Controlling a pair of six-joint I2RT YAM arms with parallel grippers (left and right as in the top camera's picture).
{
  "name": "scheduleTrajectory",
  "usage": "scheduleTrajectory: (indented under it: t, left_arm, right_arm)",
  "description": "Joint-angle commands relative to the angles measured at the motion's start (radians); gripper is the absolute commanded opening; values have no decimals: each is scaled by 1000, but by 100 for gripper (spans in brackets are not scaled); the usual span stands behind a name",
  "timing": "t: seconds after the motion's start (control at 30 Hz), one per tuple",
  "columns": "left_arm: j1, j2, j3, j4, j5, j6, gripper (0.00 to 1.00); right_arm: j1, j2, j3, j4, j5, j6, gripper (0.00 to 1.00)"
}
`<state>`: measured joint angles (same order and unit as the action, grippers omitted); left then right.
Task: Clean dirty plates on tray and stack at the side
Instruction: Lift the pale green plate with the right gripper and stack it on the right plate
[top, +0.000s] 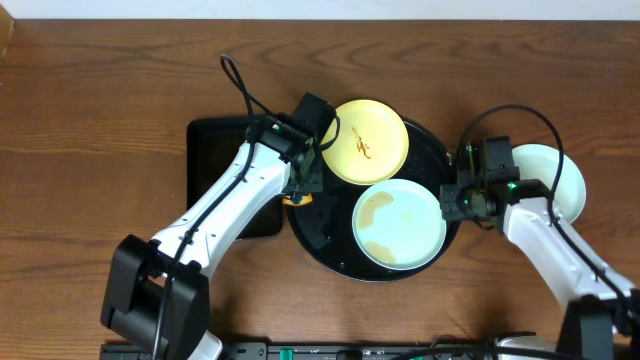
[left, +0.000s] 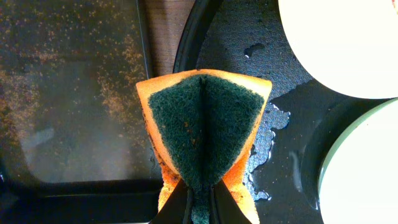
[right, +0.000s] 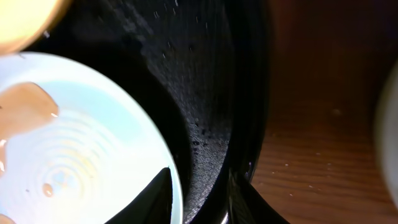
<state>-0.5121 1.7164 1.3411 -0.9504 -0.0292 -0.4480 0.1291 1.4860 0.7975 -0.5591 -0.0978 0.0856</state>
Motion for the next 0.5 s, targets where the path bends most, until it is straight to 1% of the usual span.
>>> scheduleTrajectory:
  t: [0.0, 0.07, 0.17, 0.2, 0.33, 0.47]
  left_arm:
    - [2, -18, 0, -2, -5, -1, 8]
    - [2, -18, 0, 2, -5, -1, 8]
    - [2, -18, 0, 6, -5, -1, 8]
    - [2, -18, 0, 6, -5, -1, 8]
    - [2, -18, 0, 6, -5, -1, 8]
    - [2, -18, 0, 6, -5, -1, 8]
  right_arm:
    - [-18, 63, 10, 6, -165, -76, 26]
    - [-18, 101, 10, 11, -220, -99, 27]
    - [-17, 154, 10, 19, -225, -98, 26]
    - [-18, 170, 10, 22, -224, -98, 24]
    - [-18, 216, 10, 26, -221, -98, 2]
    - [-18, 211, 11, 26, -214, -98, 1]
